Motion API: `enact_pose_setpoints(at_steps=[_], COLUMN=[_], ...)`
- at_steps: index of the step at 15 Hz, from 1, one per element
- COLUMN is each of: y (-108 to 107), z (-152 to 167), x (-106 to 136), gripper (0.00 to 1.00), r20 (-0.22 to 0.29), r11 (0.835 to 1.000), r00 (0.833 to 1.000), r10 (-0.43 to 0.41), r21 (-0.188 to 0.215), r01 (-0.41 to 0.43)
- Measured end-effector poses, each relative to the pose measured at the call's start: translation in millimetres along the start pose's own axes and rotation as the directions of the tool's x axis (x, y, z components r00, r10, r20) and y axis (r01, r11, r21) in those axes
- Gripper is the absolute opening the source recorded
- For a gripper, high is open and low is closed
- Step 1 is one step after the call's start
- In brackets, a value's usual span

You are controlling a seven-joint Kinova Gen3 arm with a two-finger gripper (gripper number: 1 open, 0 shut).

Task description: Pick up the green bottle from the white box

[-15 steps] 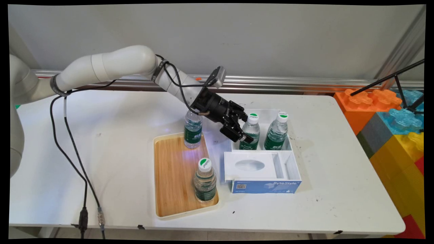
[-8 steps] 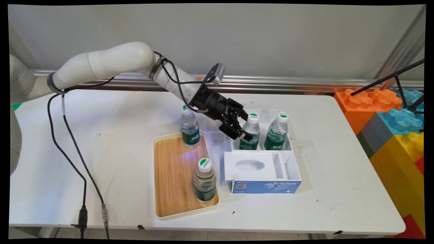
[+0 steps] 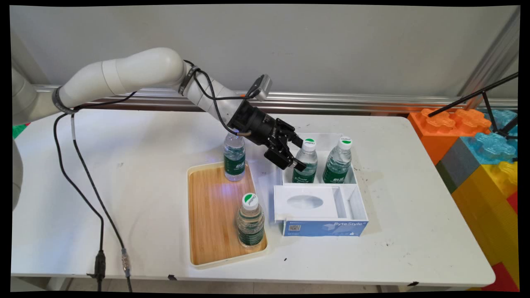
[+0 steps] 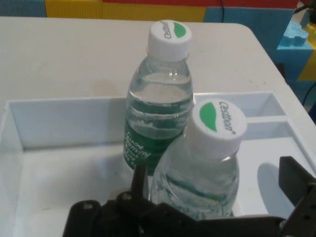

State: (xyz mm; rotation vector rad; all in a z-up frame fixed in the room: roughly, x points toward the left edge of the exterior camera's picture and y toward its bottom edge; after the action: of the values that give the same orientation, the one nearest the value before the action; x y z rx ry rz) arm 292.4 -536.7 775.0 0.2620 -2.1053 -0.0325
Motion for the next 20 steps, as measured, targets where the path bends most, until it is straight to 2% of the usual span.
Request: enact_pose_setpoints(at_steps=[10,20], y=[-14,-10], z=[16,27], x=[14,11], gripper=[1.0,1.0], r20=[0.001,0.023], r11=[1.0,0.999], r00=[1.0,0.999], r10=[-0.013,-0.05], r21=[0.015,0.0], r01=[0.013,0.05])
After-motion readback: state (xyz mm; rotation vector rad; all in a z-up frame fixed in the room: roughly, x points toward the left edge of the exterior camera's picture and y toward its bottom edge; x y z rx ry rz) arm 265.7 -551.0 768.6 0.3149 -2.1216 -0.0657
